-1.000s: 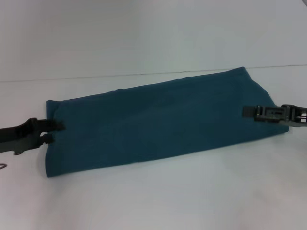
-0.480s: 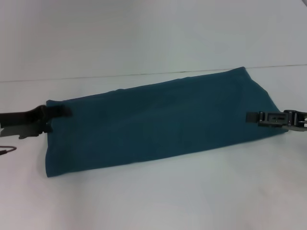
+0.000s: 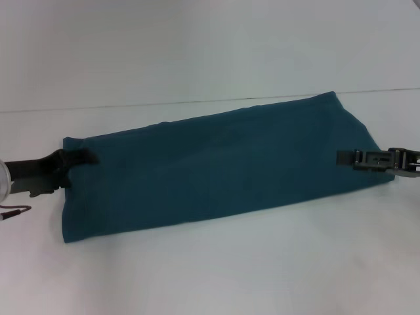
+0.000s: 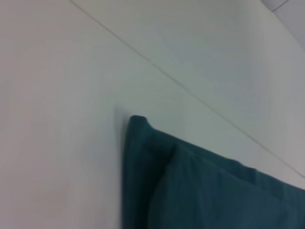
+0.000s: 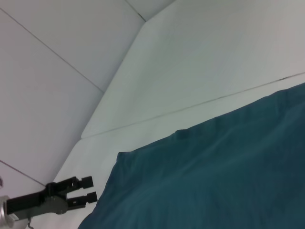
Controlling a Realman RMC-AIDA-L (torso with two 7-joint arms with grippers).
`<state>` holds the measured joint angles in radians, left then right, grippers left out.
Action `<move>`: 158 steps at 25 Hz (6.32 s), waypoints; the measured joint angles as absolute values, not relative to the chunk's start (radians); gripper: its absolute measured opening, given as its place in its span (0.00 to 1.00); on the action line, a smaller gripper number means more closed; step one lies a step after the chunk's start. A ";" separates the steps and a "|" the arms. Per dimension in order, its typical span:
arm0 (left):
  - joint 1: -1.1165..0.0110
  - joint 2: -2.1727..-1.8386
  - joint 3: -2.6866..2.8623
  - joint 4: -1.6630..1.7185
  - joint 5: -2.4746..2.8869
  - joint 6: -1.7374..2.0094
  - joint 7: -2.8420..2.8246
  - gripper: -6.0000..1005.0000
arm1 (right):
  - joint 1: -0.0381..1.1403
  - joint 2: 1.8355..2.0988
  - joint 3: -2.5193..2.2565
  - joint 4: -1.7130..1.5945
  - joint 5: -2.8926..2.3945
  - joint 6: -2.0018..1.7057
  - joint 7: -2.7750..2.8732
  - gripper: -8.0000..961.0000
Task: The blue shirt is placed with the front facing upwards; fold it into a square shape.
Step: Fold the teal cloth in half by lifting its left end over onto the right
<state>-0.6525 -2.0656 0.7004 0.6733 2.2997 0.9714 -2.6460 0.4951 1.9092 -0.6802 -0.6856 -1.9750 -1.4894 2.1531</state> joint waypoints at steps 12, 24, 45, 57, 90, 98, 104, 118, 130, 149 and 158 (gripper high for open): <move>-0.662 -2.077 0.724 0.641 2.304 0.930 -2.631 0.87 | 0.493 1.910 -0.670 -0.686 -1.975 -1.487 2.160 0.92; -0.666 -2.083 0.721 0.638 2.298 0.943 -2.626 0.87 | 0.493 1.910 -0.655 -0.686 -1.973 -1.486 2.161 0.92; -0.606 -2.089 0.710 0.664 2.198 1.005 -2.640 0.87 | 0.492 1.906 -0.647 -0.686 -1.974 -1.486 2.164 0.92; -0.599 -2.090 0.712 0.682 2.181 1.006 -2.630 0.87 | 0.492 1.905 -0.647 -0.673 -1.974 -1.488 2.165 0.92; -0.656 -2.096 0.747 0.720 2.435 0.896 -2.602 0.87 | 0.489 1.891 -0.638 -0.673 -1.974 -1.492 2.174 0.92; -0.659 -2.090 0.747 0.689 2.438 0.879 -2.611 0.87 | 0.489 1.891 -0.637 -0.673 -1.974 -1.493 2.174 0.92; -0.662 -2.090 0.748 0.679 2.439 0.880 -2.612 0.87 | 0.489 1.891 -0.637 -0.673 -1.974 -1.493 2.174 0.92; -0.715 -2.082 0.748 0.601 2.438 0.877 -2.612 0.87 | 0.486 1.891 -0.637 -0.673 -1.974 -1.489 2.173 0.92; -0.801 -2.076 0.752 0.565 2.439 0.979 -2.634 0.87 | 0.485 1.891 -0.637 -0.673 -1.974 -1.488 2.169 0.92; -0.807 -2.062 0.778 0.589 2.450 0.995 -2.649 0.45 | 0.479 1.890 -0.625 -0.673 -1.974 -1.488 2.173 0.92; -0.808 -2.060 0.778 0.609 2.449 1.005 -2.641 0.07 | 0.481 1.890 -0.624 -0.673 -1.974 -1.488 2.174 0.92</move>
